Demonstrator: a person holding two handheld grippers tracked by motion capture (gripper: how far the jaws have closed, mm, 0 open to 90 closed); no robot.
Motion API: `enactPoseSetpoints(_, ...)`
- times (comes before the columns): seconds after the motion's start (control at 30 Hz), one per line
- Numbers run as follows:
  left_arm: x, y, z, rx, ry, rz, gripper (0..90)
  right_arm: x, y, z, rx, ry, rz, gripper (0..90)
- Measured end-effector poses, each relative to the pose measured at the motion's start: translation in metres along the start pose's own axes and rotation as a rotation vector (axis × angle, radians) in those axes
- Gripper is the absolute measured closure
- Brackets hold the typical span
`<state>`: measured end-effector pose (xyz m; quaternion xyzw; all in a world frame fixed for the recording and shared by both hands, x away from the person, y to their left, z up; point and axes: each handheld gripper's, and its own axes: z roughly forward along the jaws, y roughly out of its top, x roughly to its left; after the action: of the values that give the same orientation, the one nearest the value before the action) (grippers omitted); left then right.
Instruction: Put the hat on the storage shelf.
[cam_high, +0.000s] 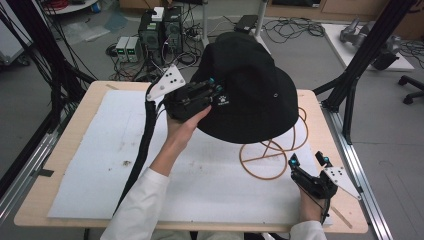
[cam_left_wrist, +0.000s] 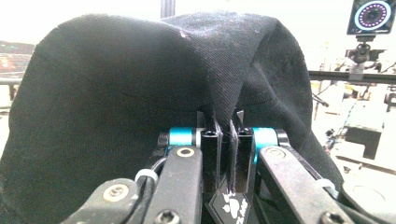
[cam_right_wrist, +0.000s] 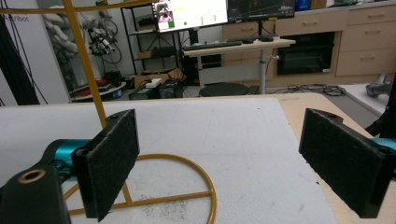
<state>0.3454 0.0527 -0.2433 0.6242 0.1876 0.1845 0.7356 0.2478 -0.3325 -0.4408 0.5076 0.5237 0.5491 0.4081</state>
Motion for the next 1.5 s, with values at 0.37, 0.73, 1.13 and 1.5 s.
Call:
enactPoseSetpoints(0.37,-0.019,-0.010,0.040,0.021,-0.075,-0.005,85.9,0.000,0.000,0.000,-0.002,0.008,0.000,11.4)
enactPoseSetpoints(0.73,-0.029,-0.020,0.066,0.037,-0.107,-0.043,85.9,0.000,0.000,-0.001,-0.002,0.020,-0.011,11.4)
enactPoseSetpoints(1.13,-0.038,-0.035,0.086,0.145,-0.122,-0.079,85.8,0.000,0.000,-0.002,-0.001,0.021,-0.004,11.4)
enactPoseSetpoints(1.5,-0.044,-0.047,0.094,0.250,-0.136,-0.085,85.2,-0.001,0.000,-0.002,-0.005,0.025,-0.003,11.4)
